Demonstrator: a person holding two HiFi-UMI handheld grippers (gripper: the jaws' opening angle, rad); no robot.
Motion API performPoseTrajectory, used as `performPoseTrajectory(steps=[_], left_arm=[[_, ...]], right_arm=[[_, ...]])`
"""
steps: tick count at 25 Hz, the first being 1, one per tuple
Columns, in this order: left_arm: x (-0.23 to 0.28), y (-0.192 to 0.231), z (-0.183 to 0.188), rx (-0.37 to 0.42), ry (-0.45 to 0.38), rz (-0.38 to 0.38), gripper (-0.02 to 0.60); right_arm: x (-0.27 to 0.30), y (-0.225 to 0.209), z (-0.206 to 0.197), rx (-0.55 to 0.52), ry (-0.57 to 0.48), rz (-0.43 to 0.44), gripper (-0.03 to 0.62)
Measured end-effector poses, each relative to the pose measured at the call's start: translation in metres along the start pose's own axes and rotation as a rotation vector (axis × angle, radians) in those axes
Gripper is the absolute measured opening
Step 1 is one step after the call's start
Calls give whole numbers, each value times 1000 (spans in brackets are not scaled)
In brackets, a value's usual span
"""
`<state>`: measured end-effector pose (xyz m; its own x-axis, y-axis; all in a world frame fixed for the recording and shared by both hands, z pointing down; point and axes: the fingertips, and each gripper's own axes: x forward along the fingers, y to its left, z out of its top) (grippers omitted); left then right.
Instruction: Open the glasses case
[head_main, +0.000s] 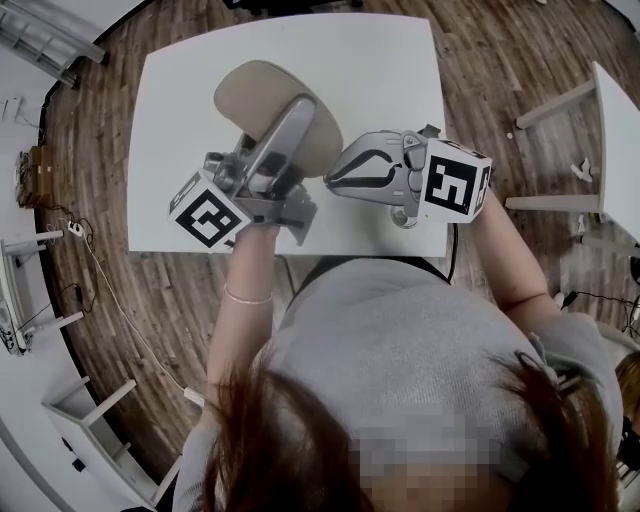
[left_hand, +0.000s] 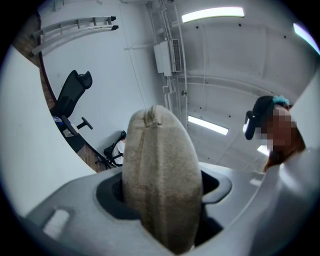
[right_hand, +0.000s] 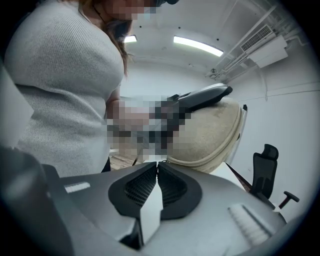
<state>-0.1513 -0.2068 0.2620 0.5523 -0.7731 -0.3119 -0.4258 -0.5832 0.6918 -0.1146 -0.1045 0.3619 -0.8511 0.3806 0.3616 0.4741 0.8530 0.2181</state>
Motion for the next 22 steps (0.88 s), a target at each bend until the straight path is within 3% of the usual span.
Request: performPoseTrajectory(steps=[11,14,20,22], left_arm=[[4,8,-3,-16,-16,30,307],[2,11,-7,-40,-37,26,307],[1,21,-6,-74,-89,39,305],[1,26,-7,-72,-86,55,306]], right_arm=[[3,0,-1,66,-51,-18,15],[-1,0,-8,67,-9,-32,20],[-38,-15,-27,139,29,-182,69],[-56,-29,-29,215,28,-296,170]])
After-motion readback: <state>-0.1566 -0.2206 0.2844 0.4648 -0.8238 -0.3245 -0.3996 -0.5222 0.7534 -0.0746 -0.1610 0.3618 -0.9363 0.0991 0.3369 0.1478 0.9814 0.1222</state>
